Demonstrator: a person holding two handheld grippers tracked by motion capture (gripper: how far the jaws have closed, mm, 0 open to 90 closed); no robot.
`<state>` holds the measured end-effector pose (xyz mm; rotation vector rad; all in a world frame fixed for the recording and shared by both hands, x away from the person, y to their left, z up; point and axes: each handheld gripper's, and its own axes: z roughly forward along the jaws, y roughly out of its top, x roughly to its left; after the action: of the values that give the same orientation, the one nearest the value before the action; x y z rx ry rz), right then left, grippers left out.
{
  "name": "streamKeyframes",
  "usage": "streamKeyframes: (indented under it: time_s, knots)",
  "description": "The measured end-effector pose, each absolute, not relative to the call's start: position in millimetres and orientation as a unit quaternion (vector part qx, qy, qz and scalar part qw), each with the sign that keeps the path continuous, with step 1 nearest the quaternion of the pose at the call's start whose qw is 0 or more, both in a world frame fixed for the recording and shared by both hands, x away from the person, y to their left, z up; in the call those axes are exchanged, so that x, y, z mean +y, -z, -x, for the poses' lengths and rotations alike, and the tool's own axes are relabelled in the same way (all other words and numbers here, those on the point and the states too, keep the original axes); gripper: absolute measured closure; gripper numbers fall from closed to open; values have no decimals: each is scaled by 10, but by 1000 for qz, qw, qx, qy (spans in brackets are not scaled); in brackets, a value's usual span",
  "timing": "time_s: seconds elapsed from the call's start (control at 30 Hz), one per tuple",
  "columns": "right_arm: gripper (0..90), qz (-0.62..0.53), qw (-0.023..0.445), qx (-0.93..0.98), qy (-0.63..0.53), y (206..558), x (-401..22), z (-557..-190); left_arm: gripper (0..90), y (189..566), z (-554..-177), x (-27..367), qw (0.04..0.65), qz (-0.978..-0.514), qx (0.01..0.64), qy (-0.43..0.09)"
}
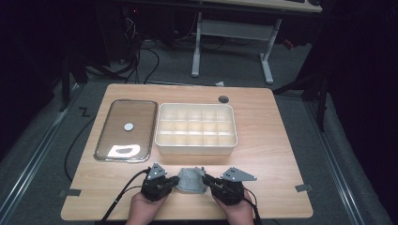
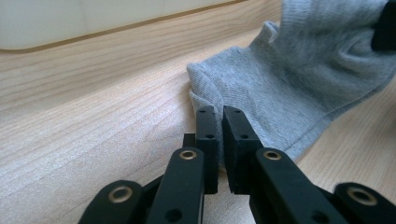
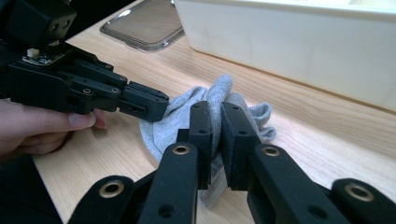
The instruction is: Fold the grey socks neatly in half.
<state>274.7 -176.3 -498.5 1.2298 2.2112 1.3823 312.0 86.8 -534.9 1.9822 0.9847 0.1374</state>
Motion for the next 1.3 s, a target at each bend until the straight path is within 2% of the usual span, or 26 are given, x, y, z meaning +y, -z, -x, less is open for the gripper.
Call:
streamKeyframes:
  time_s: [0.57, 0.8, 0.9, 0.97, 1.1, 1.2, 1.3]
  knots:
    - [842, -382, 159, 797, -439, 4852, -1219, -2854, 857, 5353, -3111, 870, 453, -801, 390, -42]
    - [841, -381, 143, 818, -407, 5033, -1103, -2917, 852, 5351, -3114, 874, 453, -801, 390, -32]
    - [840, -385, 130, 819, -405, 5103, -1085, -2946, 767, 5313, -3126, 932, 462, -795, 393, -16]
    - [839, -389, 126, 818, -404, 5125, -1087, -2958, 755, 5222, -3114, 1049, 479, -784, 393, -22]
    - [836, -386, 123, 820, -403, 5146, -1090, -2963, 882, 5203, -3132, 1144, 460, -794, 394, -52]
    - [833, -382, 125, 820, -408, 5113, -1073, -2942, 900, 5311, -3114, 1003, 429, -818, 379, -48]
    - [833, -375, 125, 821, -412, 5075, -1056, -2912, 900, 5349, -3088, 926, 426, -824, 372, -47]
